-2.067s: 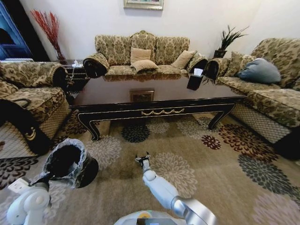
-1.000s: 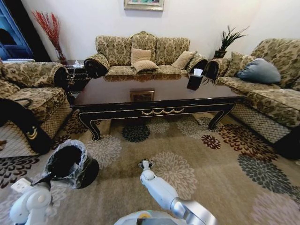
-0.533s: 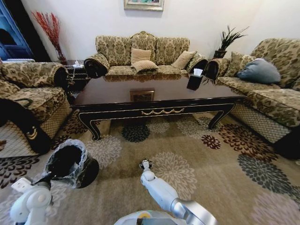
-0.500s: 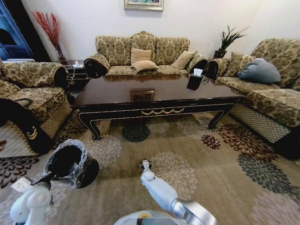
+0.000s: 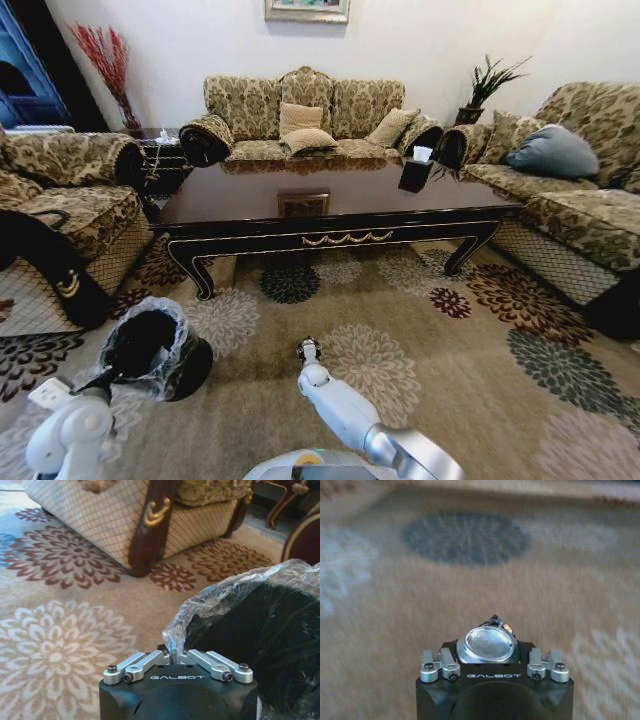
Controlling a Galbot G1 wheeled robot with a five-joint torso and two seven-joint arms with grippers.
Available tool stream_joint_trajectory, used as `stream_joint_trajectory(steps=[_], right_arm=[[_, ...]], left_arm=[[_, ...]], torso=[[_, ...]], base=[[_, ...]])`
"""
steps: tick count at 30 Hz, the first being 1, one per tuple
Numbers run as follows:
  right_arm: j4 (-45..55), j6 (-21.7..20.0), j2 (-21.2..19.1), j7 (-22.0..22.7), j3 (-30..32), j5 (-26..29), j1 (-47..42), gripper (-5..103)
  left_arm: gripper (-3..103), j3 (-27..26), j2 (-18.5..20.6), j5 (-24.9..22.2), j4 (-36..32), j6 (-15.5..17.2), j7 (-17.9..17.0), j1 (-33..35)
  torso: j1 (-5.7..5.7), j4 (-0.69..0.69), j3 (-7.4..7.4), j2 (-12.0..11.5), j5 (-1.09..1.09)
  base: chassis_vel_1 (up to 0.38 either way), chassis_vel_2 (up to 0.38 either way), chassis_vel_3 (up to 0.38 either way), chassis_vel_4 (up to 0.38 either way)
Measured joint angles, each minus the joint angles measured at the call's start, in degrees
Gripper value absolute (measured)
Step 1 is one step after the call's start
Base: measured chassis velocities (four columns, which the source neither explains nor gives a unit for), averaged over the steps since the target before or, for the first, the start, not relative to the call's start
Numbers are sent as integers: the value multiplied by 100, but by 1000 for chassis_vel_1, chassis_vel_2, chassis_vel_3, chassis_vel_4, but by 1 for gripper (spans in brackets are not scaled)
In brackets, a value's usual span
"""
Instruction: Move to the front of the table and pick up the trash from the floor, then place it into the trash bin.
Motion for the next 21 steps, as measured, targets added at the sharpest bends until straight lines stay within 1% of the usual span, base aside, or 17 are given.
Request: stream_joint_trajectory(steps=[4, 5, 8, 11, 14, 15, 16, 17, 19, 20, 21], right_arm=[[1002, -123, -388, 189, -233, 119, -2, 62], [1002, -123, -388, 189, -233, 119, -2, 62], [1910, -110, -734, 200, -495, 146, 64, 62], [2353, -53, -897, 119, -625, 165, 141, 62], [2850, 190, -1077, -124, -853, 153, 297, 62], [2850, 190, -1077, -124, -853, 153, 297, 62], [2994, 295, -1115, -231, -949, 165, 355, 62], [3090, 424, -1140, -362, -1036, 174, 405, 62], [3196, 841, -1150, -740, -1222, 142, 498, 62], [3196, 841, -1150, -740, -1222, 142, 498, 62], [3204, 1043, -1137, -930, -1312, 99, 532, 62]], left_arm=[[4, 297, -103, 182, -48, 0, -2, -19], [4, 297, -103, 182, -48, 0, -2, -19], [4, 513, -153, 342, -57, 0, -1, -14], [4, 619, -170, 421, -48, 0, 6, -14], [4, 775, -189, 538, 92, -1, 15, -59], [4, 775, -189, 538, 92, -1, 15, -59], [4, 849, -196, 556, 142, -1, 15, -87], [4, 914, -210, 573, 177, -1, 16, -117], [4, 1033, -258, 627, 236, -1, 16, -196], [4, 1033, -258, 627, 236, -1, 16, -196], [4, 1092, -287, 649, 252, -2, 12, -237]], torso=[[0, 0, 0, 0, 0], [0, 0, 0, 0, 0], [0, 2, 0, 1, -1], [0, 2, -1, 1, 0], [0, 2, 0, 2, 0], [0, 2, 0, 2, 0], [0, 2, 0, 2, 0], [0, 3, 0, 2, -1], [0, 1, 0, 2, -1], [0, 1, 0, 2, -1], [0, 1, 0, 1, -1]], base=[[0, 0, 0, 0], [0, 0, 0, 0], [0, 0, 0, 0], [0, 0, 0, 0], [0, 0, 0, 0], [0, 0, 0, 0], [0, 0, 0, 0], [0, 0, 0, 0], [0, 0, 0, 0], [0, 0, 0, 0], [0, 0, 0, 0]])
